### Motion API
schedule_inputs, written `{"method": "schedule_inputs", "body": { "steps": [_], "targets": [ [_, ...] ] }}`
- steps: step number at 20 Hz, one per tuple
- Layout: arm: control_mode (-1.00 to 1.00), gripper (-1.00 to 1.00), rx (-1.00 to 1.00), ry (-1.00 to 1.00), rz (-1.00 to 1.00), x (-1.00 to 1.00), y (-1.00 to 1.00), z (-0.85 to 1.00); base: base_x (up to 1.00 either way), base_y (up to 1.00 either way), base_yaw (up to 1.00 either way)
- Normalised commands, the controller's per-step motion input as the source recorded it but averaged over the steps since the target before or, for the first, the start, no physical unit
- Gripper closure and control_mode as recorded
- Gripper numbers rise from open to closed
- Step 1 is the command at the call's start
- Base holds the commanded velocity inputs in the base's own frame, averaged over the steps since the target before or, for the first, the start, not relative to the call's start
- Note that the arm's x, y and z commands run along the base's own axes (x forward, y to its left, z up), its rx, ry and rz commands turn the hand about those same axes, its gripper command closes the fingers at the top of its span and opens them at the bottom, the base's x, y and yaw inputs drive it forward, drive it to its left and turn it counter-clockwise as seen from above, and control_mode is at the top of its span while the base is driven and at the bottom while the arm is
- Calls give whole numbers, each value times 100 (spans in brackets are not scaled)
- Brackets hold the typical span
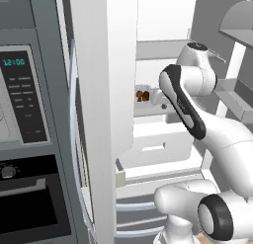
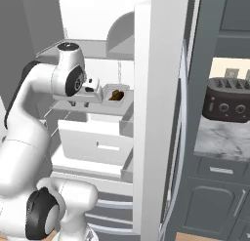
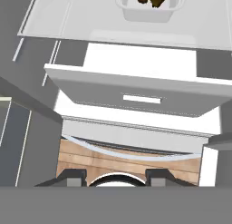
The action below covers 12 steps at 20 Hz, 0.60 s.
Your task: Place the tupperware containing the chicken drumstick and sweet potato meal in the microwave. Close the microwave door and press the start button to reheat the meal.
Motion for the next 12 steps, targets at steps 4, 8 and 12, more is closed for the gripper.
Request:
{"method": "schedule_inputs", "body": {
  "steps": [4,8,12],
  "targets": [
    [-100,-100,0,-14,-6,-9,-1,0,0,0,0],
    [-100,-100,0,-33,-16,0,0,-15,0,0,0],
    [-100,-100,0,-31,-13,0,-3,-32,0,0,0]
  ]
}}
